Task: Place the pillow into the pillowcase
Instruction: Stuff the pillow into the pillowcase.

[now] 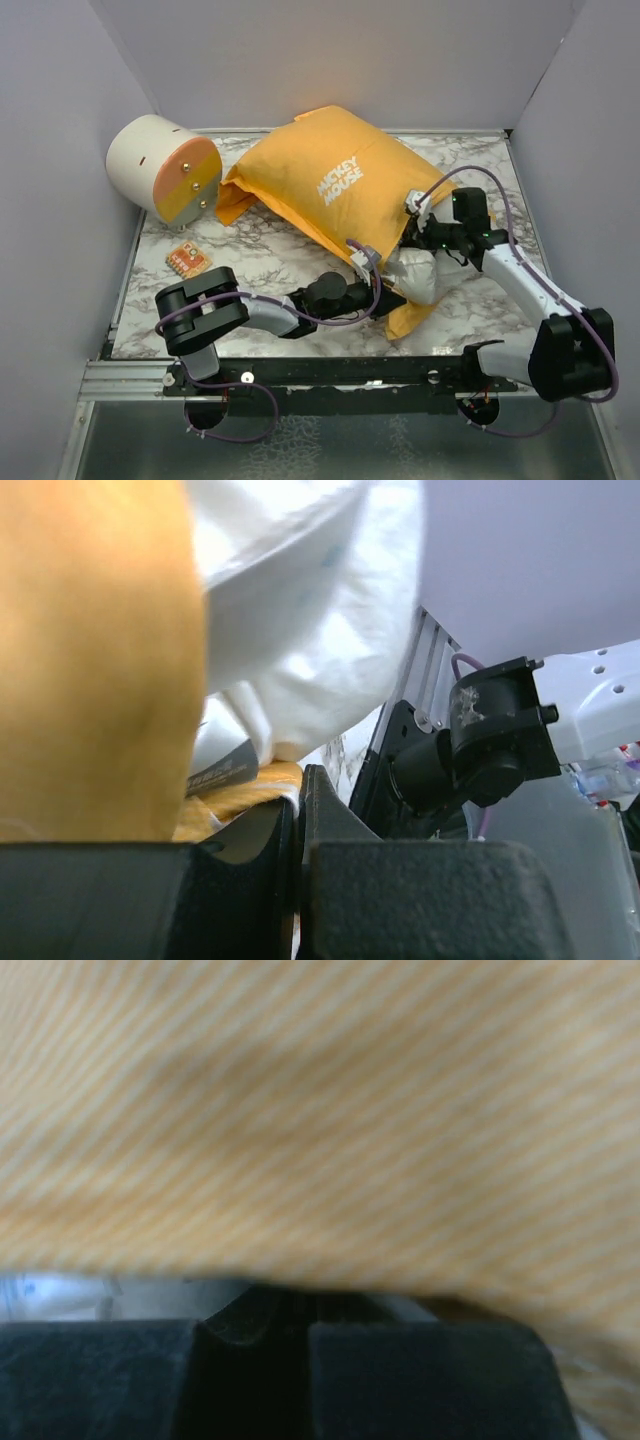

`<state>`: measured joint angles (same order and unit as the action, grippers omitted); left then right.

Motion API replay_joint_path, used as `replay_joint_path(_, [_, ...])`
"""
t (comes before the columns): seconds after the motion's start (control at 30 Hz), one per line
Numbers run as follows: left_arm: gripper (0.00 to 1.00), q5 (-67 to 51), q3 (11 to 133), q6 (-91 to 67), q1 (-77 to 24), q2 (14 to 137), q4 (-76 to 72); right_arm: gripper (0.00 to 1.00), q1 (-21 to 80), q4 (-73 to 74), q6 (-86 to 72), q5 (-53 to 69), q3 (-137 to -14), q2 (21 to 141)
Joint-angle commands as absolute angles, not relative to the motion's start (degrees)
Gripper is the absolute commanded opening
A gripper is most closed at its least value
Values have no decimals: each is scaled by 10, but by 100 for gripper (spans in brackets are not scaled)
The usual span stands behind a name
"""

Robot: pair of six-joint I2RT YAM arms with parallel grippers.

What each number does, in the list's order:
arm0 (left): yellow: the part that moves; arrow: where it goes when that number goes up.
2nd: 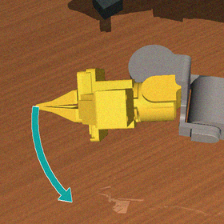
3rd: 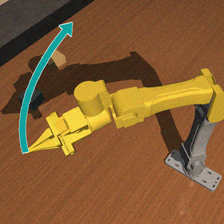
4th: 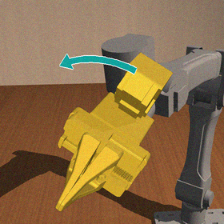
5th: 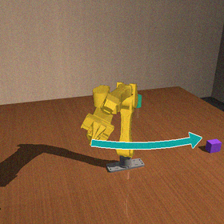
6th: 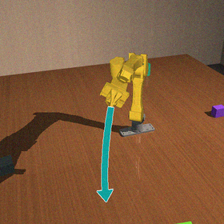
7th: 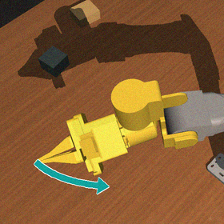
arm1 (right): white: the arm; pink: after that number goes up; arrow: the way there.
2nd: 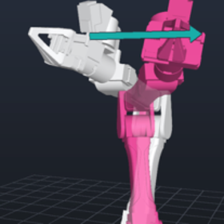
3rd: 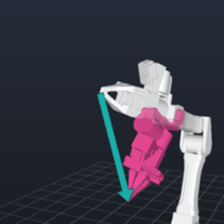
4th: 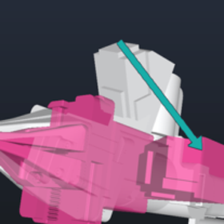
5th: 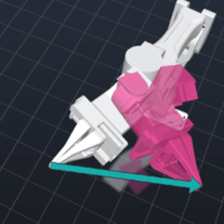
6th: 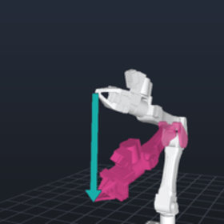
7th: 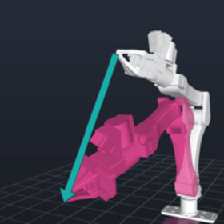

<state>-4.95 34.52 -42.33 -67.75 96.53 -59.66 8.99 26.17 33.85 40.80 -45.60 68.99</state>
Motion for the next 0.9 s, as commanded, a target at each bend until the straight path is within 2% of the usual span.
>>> replay_joint_path(0.0, [0,-154,416,-395,-723,956,-692,1,148,63,215,376,-425,771])
replay_joint_path(0.17, [0,-167,396,-426,-752,1001,-771,1,147,-28,150,393,-420,824])
replay_joint_path(0.27, [0,-146,356,-458,-757,1022,-827,6,141,-20,161,440,-428,834])
replay_joint_path(0.37, [0,-115,320,-469,-751,1033,-840,17,111,65,246,551,-466,826])
replay_joint_path(0.5, [1,-83,305,-484,-729,1026,-800,34,67,272,408,654,-541,786])
replay_joint_path(0.63, [13,-73,303,-475,-722,999,-733,46,24,515,583,688,-620,747])
replay_joint_path(0.77, [30,-64,294,-455,-722,940,-641,56,-42,629,643,692,-669,707])
replay_joint_path(0.87, [39,-58,289,-435,-722,860,-527,58,-74,690,680,677,-694,693])
